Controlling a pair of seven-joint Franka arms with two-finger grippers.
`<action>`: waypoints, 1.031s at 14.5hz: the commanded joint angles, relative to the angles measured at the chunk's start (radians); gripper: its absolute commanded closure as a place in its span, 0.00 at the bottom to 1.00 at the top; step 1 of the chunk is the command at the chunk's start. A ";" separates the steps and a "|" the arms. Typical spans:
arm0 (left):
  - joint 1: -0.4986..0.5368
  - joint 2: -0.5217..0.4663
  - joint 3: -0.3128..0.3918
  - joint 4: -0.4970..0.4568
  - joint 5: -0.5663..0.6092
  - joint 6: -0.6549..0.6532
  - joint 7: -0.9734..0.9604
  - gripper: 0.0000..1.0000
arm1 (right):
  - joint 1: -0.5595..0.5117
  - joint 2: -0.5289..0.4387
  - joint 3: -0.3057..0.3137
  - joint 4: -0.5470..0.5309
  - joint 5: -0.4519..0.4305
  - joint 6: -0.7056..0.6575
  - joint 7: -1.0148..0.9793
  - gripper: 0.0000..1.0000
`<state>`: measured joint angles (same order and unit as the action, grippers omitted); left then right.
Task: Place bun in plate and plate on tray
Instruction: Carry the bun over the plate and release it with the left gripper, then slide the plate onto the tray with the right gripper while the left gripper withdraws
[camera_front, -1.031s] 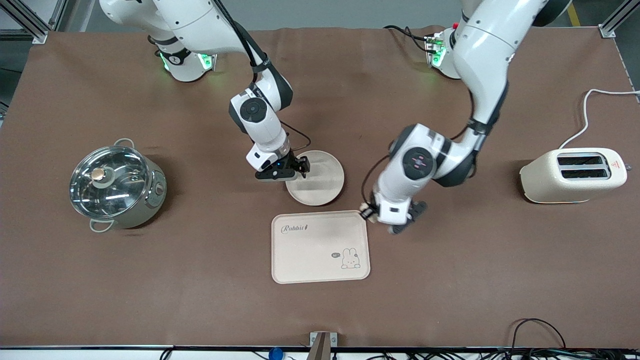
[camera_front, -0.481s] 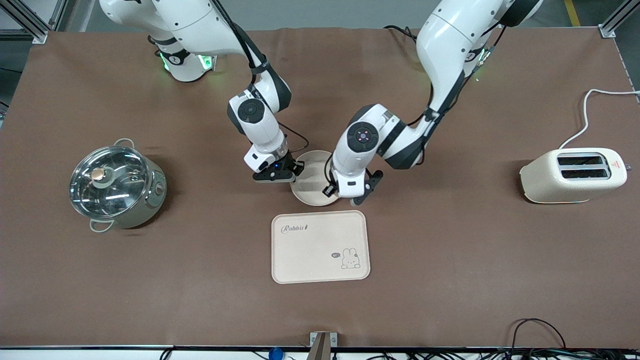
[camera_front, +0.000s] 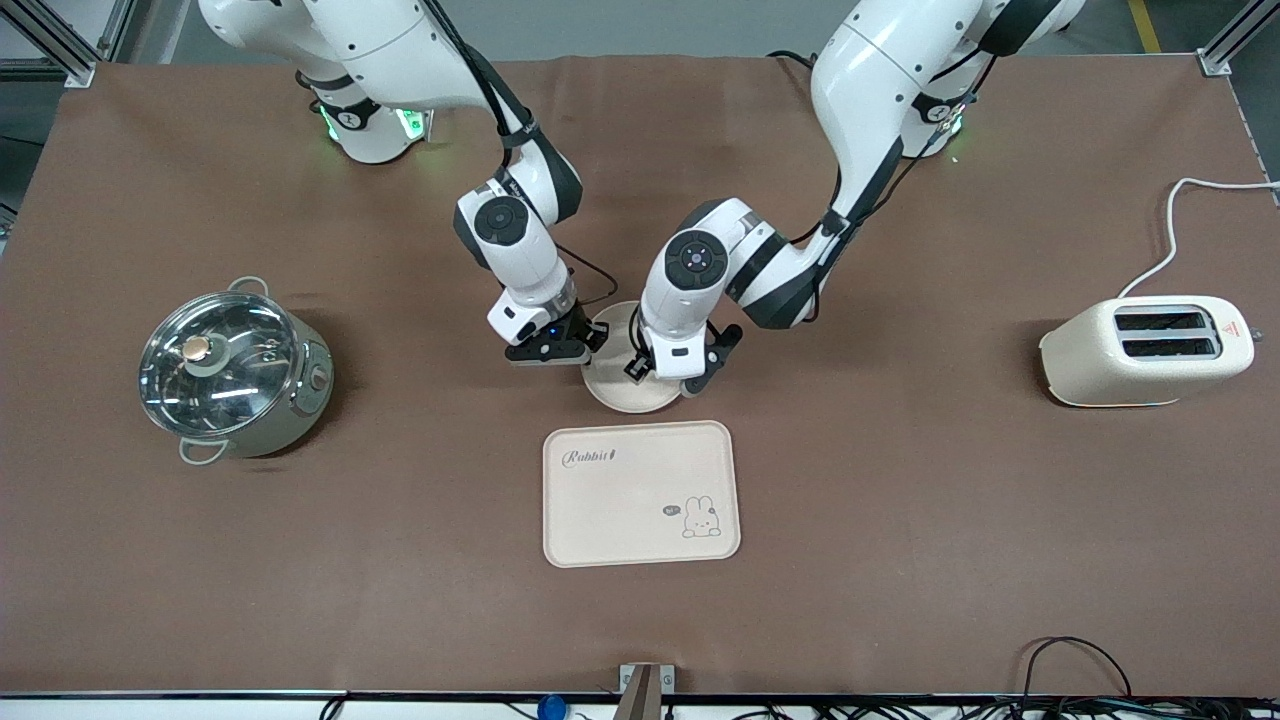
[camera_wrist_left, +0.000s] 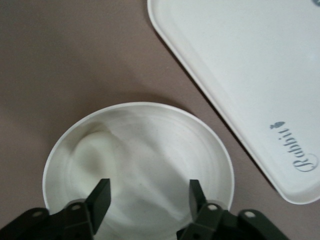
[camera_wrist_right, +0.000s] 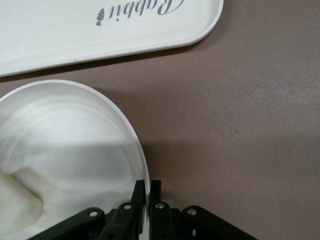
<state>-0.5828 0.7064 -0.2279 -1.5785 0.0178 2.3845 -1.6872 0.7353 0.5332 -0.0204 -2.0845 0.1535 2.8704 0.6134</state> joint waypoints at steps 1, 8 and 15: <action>0.014 -0.073 0.012 0.018 0.014 -0.075 -0.008 0.00 | -0.017 -0.002 -0.001 -0.017 -0.002 -0.006 -0.026 0.99; 0.228 -0.241 0.030 0.183 0.125 -0.450 0.482 0.00 | -0.039 -0.079 -0.001 0.084 0.018 -0.217 0.077 0.99; 0.457 -0.458 0.028 0.183 0.116 -0.674 1.035 0.00 | -0.099 -0.067 0.002 0.292 0.107 -0.294 0.080 0.99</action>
<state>-0.1657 0.3126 -0.1914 -1.3801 0.1296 1.7707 -0.7665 0.6580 0.4645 -0.0282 -1.8739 0.2265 2.6373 0.6865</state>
